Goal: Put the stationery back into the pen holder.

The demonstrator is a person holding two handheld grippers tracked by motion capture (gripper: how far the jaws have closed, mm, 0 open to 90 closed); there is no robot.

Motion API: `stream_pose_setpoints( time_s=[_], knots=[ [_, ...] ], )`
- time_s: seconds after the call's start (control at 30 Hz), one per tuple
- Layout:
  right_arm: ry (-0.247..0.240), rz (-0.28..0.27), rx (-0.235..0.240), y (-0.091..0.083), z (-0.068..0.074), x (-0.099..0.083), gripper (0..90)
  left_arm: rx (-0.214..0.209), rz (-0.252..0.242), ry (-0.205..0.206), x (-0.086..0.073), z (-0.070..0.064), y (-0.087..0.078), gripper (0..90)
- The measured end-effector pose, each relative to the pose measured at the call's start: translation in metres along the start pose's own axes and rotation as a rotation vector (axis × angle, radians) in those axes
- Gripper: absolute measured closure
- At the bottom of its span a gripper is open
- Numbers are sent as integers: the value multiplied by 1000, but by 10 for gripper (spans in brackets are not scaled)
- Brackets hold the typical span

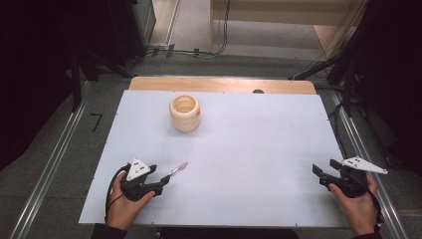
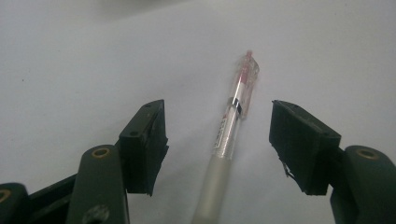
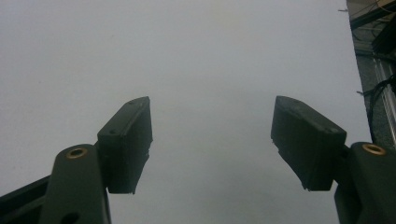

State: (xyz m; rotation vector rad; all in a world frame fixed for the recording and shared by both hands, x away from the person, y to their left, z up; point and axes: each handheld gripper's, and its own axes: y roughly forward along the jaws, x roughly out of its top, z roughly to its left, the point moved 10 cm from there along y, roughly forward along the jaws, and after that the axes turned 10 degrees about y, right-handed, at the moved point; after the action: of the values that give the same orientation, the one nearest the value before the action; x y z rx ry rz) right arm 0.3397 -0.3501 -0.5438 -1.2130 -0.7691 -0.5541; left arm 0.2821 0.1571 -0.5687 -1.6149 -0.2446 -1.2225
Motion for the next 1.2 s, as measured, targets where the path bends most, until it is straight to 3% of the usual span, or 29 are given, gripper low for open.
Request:
stream_pose_setpoints(
  time_s=[0.4, 0.93, 1.2],
  knots=[
    [-1, 1, -2, 0, -1, 0, 278, -20, 65, 37, -12, -5, -1, 519],
    [0, 8, -4, 1, 0, -1, 278, -34, 82, 35, -24, -2, -9, 632],
    [0, 10, -3, 2, -1, -2, 278, -24, 80, 49, -27, -1, -11, 752]
  ],
)
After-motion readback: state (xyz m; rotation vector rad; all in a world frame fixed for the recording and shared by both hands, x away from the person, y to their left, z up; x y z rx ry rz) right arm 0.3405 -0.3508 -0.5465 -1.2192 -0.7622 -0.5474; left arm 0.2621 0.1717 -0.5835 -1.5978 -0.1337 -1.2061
